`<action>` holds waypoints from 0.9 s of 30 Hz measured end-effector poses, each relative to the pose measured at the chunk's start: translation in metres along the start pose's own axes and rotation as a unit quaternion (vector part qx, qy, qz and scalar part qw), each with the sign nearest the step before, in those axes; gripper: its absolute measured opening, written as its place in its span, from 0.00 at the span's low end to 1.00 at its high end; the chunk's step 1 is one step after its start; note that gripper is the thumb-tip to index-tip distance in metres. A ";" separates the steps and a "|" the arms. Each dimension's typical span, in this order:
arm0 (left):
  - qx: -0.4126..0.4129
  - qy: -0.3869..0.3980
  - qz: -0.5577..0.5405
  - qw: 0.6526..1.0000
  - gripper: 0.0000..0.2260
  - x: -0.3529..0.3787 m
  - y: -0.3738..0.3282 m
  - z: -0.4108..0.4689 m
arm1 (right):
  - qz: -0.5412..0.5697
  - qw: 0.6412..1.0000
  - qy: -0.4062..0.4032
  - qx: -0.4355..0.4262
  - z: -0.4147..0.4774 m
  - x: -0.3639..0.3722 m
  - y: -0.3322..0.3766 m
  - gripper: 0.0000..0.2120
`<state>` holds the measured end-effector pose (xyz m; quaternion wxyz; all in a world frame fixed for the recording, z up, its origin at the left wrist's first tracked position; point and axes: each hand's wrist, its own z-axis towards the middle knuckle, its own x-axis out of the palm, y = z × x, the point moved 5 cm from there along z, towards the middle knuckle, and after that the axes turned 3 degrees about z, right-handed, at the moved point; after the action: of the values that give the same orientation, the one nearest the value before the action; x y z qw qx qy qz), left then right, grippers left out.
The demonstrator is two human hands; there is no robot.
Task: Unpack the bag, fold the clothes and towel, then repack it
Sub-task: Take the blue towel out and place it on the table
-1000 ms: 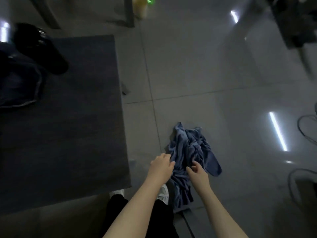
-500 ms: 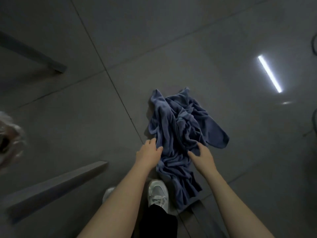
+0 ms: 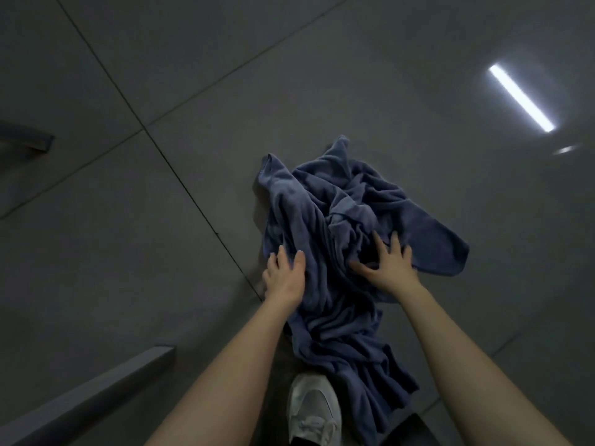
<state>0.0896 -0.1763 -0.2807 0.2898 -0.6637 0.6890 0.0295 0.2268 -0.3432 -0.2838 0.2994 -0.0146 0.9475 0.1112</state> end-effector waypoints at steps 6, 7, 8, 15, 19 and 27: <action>0.003 0.040 -0.218 0.975 0.26 0.022 -0.033 -0.001 | 0.203 0.978 -0.033 -0.038 -0.014 0.036 0.040 0.34; -0.005 0.047 -0.258 0.965 0.26 0.021 -0.037 0.000 | 0.302 0.952 -0.023 -0.028 -0.017 0.042 0.046 0.32; -0.011 0.054 -0.283 0.958 0.26 0.020 -0.039 0.000 | 0.390 0.921 -0.008 -0.009 -0.023 0.045 0.052 0.29; -0.020 0.120 -0.422 0.898 0.52 0.019 -0.030 -0.017 | 0.510 0.860 -0.019 -0.017 -0.077 0.008 0.073 0.25; 0.002 0.135 -0.458 0.878 0.34 -0.047 -0.073 -0.105 | 0.494 0.867 -0.032 -0.062 -0.134 -0.039 0.095 0.21; 0.075 0.131 -0.505 0.850 0.26 -0.139 -0.112 -0.236 | 0.468 0.874 -0.075 -0.105 -0.265 -0.119 0.150 0.25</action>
<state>0.1022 -0.1652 0.0144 0.2201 -0.8941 0.2909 -0.2598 0.1605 -0.2600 0.0248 0.2789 0.4071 0.8013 0.3383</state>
